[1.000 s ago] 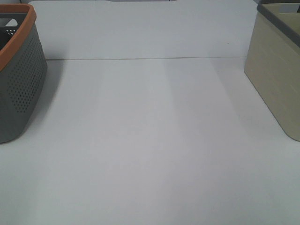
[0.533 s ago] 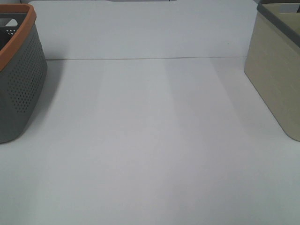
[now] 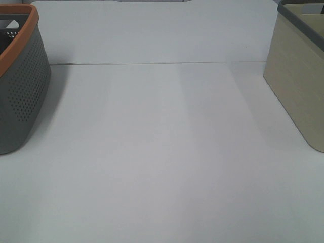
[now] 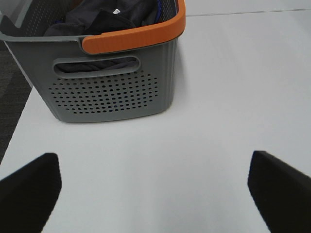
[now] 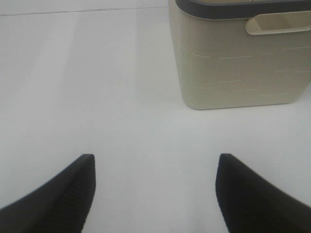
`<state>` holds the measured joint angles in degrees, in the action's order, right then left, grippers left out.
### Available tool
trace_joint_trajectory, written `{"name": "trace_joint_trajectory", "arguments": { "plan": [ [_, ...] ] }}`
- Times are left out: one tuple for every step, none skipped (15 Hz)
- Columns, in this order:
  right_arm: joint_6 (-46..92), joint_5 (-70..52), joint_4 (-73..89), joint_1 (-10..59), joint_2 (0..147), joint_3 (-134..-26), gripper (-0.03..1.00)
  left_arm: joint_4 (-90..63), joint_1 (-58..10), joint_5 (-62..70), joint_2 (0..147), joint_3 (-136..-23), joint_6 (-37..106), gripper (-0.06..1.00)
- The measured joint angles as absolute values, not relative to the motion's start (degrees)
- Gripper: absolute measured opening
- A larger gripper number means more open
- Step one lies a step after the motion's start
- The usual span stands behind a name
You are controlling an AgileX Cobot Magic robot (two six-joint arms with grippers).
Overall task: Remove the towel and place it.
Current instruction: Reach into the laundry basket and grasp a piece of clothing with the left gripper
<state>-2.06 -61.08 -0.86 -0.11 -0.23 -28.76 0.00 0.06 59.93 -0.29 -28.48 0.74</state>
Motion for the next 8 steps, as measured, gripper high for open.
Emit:
{"name": "trace_joint_trajectory", "arguments": {
  "plan": [
    [-2.1, -61.1, -0.9, -0.1, -0.2, -28.8, 0.70, 0.0, 0.1, 59.9, -0.3, -28.5, 0.7, 0.99],
    [-2.1, -61.1, -0.9, -0.1, -0.2, -28.8, 0.70, 0.0, 0.1, 59.9, -0.3, -28.5, 0.7, 0.99],
    [-2.1, -61.1, -0.9, -0.1, -0.2, -28.8, 0.70, 0.0, 0.1, 59.9, -0.3, -28.5, 0.7, 0.99],
    [-2.1, -61.1, -0.9, -0.1, -0.2, -28.8, 0.70, 0.0, 0.1, 59.9, -0.3, -28.5, 0.7, 0.99],
    [-2.1, -61.1, -0.9, -0.1, -0.2, -28.8, 0.70, 0.0, 0.1, 59.9, -0.3, -28.5, 0.7, 0.99],
    [-2.1, -61.1, -0.9, -0.1, -0.2, -28.8, 0.70, 0.0, 0.1, 59.9, -0.3, -28.5, 0.7, 0.99],
    [-2.1, -61.1, -0.9, -0.1, -0.2, -28.8, 0.70, 0.0, 0.1, 59.9, -0.3, -28.5, 0.6, 0.99],
    [-2.1, -61.1, -0.9, -0.1, -0.2, -28.8, 0.70, 0.0, 0.1, 59.9, -0.3, -28.5, 0.5, 0.99]
  ]
}}
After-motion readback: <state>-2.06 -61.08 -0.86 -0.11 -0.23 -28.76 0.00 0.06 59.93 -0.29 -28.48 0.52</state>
